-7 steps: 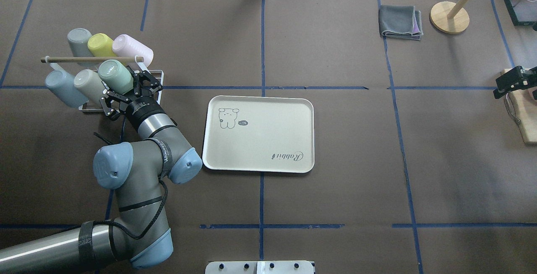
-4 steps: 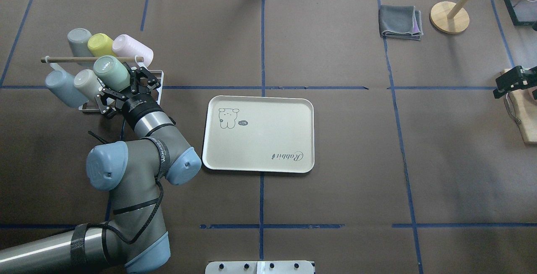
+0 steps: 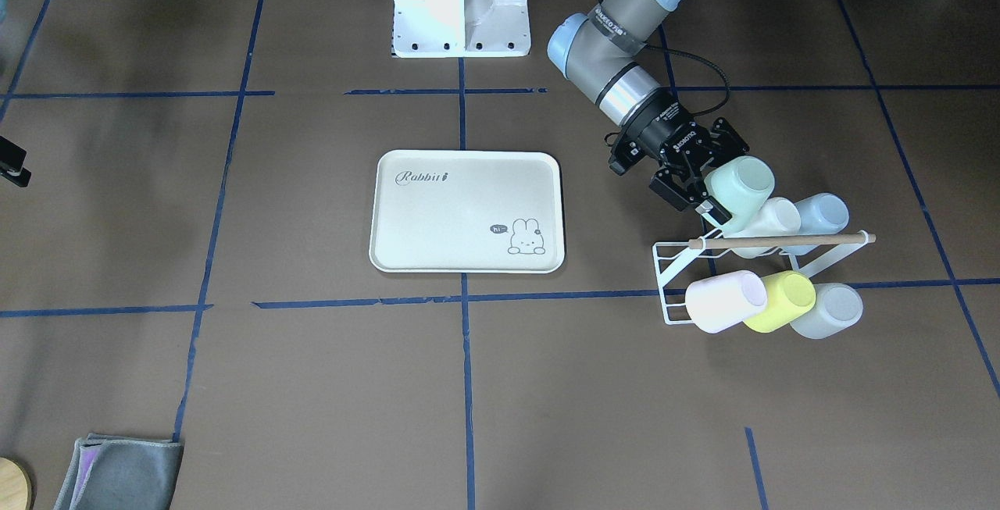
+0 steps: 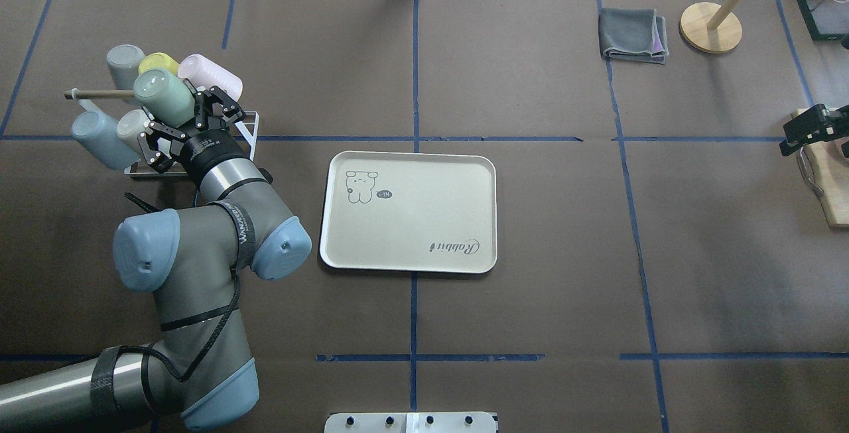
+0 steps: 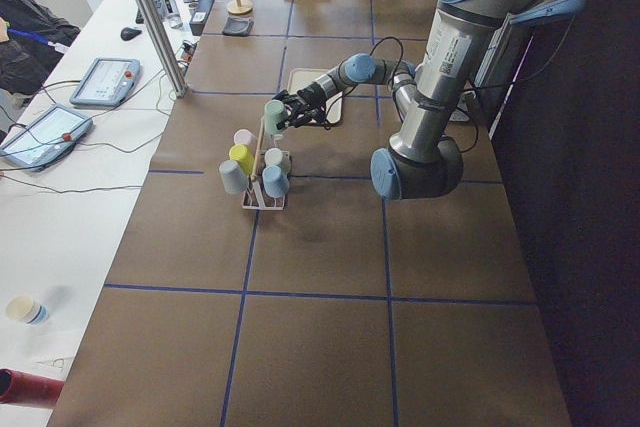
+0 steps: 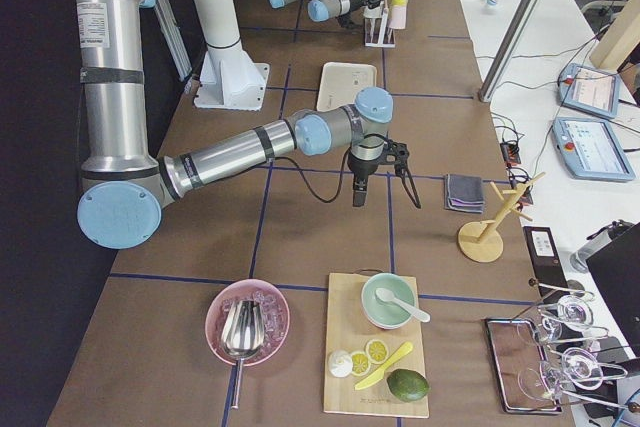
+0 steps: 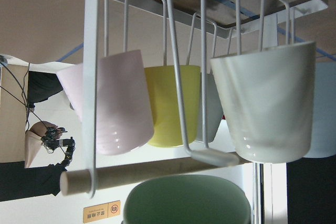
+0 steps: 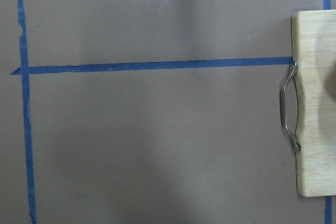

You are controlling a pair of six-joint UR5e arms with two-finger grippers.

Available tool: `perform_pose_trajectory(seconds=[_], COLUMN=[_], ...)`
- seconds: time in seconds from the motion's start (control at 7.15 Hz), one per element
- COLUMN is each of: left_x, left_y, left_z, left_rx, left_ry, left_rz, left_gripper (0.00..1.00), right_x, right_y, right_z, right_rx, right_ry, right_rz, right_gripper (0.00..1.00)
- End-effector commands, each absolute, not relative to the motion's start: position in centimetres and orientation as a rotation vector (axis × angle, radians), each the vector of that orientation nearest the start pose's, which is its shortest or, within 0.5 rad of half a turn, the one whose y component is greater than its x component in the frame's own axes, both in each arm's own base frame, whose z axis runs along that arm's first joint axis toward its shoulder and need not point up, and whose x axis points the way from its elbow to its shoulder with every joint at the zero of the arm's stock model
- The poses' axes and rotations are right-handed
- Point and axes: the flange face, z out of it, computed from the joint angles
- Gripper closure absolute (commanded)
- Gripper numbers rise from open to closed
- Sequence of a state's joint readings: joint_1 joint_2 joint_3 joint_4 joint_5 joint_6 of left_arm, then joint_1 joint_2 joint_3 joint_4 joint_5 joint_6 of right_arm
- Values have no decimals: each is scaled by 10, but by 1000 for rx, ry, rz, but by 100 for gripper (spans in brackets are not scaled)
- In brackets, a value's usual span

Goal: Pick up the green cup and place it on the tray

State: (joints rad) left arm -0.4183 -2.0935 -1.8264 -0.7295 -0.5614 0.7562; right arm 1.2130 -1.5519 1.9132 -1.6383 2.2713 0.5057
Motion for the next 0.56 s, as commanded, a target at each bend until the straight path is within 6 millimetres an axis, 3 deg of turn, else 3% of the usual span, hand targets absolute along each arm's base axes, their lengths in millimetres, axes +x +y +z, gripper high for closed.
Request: perform_pose_trajectory(seconds=[0.0, 0.14, 0.42], left_x=[415, 388, 356], left_y=[-439, -428, -413], left_z=[282, 246, 206], left_rx=[216, 314, 458], left_ry=[-1148, -1121, -1043], left_rz=[1732, 1685, 1609], left_gripper=[64, 64, 65], right_x=[-108, -108, -108], right_y=[-486, -486, -487], right_z=[491, 491, 488], right_rx=[-32, -32, -25], right_ry=[-751, -751, -754], right_rz=[37, 37, 35], right_gripper=[0, 0, 0])
